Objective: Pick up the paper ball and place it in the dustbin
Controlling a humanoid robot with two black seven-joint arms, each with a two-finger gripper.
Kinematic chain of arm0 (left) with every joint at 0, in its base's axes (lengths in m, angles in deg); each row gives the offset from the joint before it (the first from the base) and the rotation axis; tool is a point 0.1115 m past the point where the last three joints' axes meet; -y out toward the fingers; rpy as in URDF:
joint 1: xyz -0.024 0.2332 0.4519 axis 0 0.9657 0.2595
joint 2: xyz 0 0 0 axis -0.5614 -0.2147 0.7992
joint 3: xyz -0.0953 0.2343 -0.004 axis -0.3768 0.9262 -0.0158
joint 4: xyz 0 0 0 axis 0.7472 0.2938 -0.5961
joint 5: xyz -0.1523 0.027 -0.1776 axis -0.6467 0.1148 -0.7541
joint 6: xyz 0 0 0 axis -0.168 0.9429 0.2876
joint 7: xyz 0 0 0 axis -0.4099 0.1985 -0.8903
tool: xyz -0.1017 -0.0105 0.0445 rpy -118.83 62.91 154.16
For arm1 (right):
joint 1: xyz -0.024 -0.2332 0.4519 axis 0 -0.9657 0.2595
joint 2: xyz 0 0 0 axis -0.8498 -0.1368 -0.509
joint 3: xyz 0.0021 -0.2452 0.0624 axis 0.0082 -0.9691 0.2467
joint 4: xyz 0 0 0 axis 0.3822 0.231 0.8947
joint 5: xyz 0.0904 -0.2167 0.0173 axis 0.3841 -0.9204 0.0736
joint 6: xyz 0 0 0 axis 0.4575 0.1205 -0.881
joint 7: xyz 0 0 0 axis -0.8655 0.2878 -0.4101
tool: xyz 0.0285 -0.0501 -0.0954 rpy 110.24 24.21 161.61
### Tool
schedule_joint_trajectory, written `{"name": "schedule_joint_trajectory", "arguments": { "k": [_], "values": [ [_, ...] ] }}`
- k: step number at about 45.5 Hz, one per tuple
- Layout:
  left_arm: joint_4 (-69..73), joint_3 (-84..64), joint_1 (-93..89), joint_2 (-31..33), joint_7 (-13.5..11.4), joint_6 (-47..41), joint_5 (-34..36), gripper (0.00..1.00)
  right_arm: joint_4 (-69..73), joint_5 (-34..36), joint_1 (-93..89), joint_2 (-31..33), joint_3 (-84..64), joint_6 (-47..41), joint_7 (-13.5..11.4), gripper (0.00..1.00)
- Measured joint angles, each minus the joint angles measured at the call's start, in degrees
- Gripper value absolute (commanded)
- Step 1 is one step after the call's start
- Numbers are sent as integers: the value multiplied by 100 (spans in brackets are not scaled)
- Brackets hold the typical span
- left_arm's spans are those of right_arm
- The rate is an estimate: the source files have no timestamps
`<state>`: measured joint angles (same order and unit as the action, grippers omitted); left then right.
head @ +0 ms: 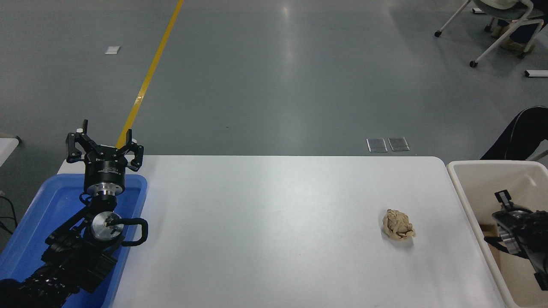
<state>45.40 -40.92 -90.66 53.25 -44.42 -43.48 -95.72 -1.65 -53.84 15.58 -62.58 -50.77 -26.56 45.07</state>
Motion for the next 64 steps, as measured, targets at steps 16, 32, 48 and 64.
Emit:
{"name": "schedule_joint_trajectory", "arguments": {
  "k": [16, 32, 48, 64],
  "values": [
    [0, 1, -1, 5, 0, 5, 13, 99, 2437, -11, 1601, 973, -1063, -130, 0, 100],
    [0, 4, -4, 8, 7, 6, 17, 99, 4097, 23, 3457, 1593, -2107, -1283, 4, 100],
    [-6, 3, -5, 8, 7, 6, 21, 99, 4985, 15, 4979, 1455, -3400, -1945, 7, 100],
    [-8, 5, 0, 7, 8, 6, 26, 99, 6119, 16, 6615, 1052, -4814, -2330, 30, 100]
  ]
}}
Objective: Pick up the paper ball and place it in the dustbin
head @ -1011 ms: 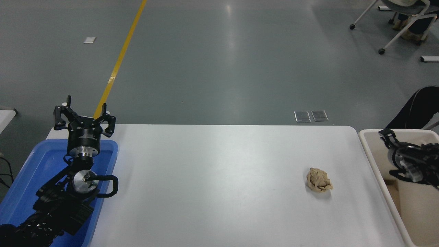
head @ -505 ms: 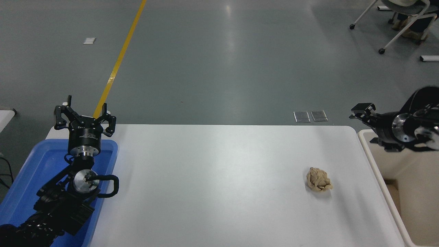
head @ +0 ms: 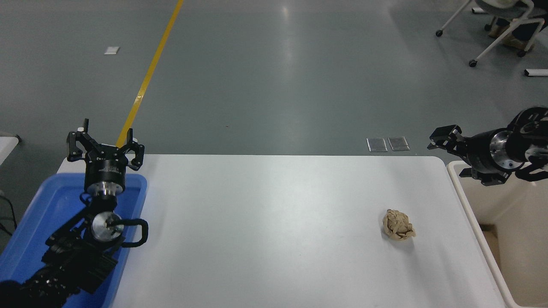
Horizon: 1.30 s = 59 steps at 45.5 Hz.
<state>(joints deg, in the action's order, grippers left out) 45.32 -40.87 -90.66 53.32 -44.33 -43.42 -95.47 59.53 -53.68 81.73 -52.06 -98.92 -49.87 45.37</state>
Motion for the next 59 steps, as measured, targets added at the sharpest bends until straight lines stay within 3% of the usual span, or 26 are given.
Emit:
{"name": "schedule_joint_trajectory", "arguments": {
  "k": [36, 47, 59],
  "values": [
    [0, -2, 0, -10, 0, 0, -7, 99, 823, -63, 2277, 90, -467, -2888, 0, 100],
    [0, -4, 0, -8, 0, 0, -7, 99, 793, -68, 2277, 72, -472, -2937, -19, 100],
    [-2, -4, 0, -7, 0, 0, -3, 99, 642, -102, 1343, -163, -460, -1841, -52, 100]
  ]
}}
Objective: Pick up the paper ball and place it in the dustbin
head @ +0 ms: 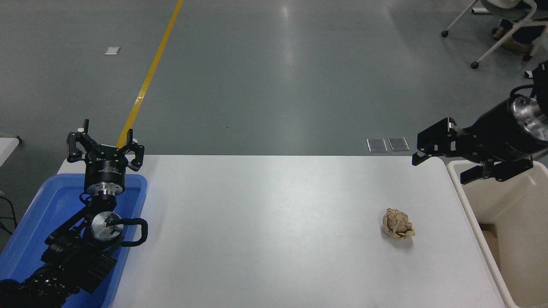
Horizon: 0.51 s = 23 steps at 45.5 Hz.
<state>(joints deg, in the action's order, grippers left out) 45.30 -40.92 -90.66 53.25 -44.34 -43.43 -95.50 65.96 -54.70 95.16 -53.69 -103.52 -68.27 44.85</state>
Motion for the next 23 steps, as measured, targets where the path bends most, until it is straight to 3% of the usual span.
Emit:
{"name": "schedule_joint_trajectory", "arguments": {
  "k": [23],
  "values": [
    [2, 3, 0, -1, 0, 0, 3, 99, -1193, -473, -2948, -462, 1158, 1431, -3, 100]
  ]
}}
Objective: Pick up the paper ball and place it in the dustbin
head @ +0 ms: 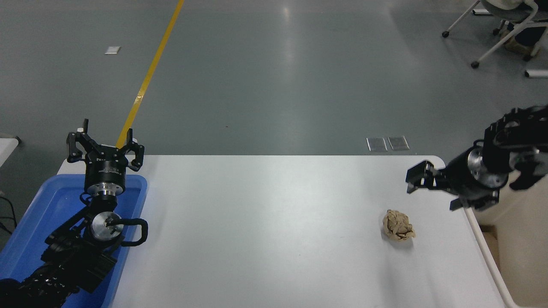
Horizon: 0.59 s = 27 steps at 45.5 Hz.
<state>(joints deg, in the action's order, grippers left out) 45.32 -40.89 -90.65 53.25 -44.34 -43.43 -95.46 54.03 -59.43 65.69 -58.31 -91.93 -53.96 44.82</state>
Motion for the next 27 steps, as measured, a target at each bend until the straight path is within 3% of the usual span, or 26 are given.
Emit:
{"name": "schedule_joint_trajectory", "arguments": {
  "k": [27],
  "values": [
    [0, 0, 0, 0, 0, 0, 1, 99, -1217, -563, -1986, -759, 910, 1482, 5, 100]
  ]
}}
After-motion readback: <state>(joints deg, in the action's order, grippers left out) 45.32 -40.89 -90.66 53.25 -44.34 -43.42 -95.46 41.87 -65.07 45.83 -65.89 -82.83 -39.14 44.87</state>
